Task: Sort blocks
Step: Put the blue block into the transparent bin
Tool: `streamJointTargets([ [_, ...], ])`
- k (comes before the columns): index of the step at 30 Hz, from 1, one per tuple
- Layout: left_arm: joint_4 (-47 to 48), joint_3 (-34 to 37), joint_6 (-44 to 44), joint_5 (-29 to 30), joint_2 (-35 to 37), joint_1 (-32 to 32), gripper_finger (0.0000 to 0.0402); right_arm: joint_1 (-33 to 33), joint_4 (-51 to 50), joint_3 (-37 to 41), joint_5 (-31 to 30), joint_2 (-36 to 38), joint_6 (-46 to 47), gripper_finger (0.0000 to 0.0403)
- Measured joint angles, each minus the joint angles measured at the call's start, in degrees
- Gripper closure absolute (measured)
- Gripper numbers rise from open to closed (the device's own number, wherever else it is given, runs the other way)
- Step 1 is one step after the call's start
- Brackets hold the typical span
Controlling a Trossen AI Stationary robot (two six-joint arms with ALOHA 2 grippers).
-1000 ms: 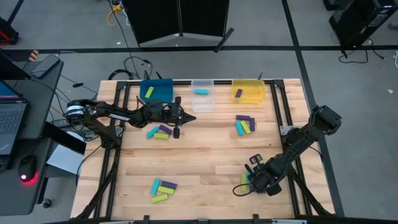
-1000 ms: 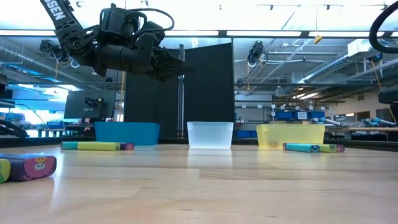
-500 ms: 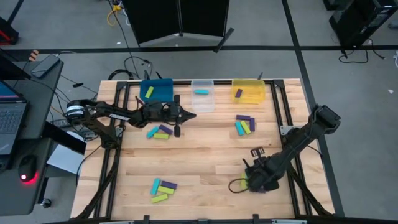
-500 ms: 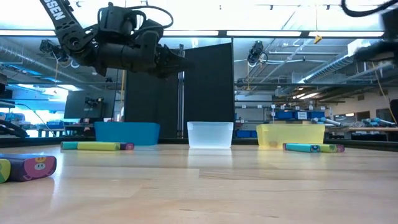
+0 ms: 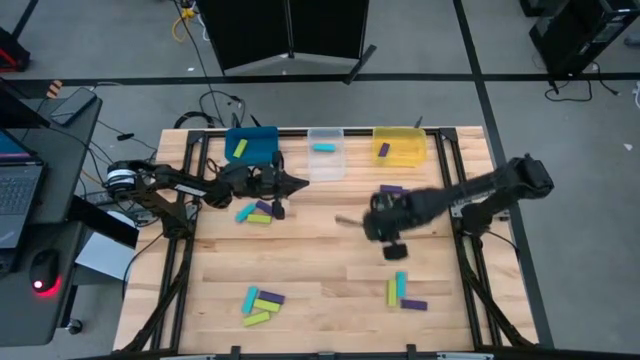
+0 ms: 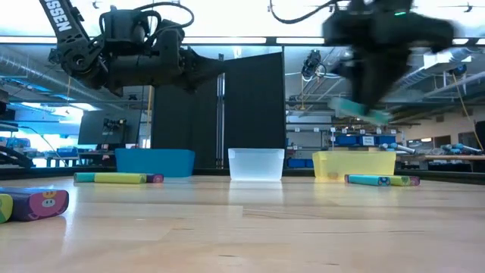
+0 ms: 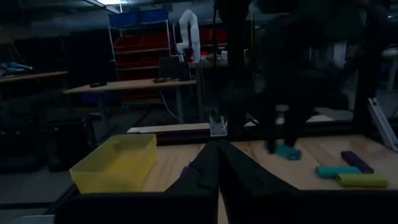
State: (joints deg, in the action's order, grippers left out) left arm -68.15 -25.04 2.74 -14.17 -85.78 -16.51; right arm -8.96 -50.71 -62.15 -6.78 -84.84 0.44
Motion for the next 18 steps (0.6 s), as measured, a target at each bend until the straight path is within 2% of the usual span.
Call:
streamJointTargets([
  [3,-1.45,0.00,-1.31,-0.03,0.76,0.01,0.0391,6.48,4.18,-2.65,1.18,-0.25,-6.96,0.0284],
  [7,-0.06,-0.02,-1.86,-1.45,2.73,-0.02,0.0392,14.16,4.79,-8.90,0.87,-3.06,-12.38,0.0284],
  [18,2.08,0.00,-1.68,-3.04,4.90,0.00,0.0392,29.02,-0.90,-26.14,2.15,-18.33,-20.21,0.0283],
])
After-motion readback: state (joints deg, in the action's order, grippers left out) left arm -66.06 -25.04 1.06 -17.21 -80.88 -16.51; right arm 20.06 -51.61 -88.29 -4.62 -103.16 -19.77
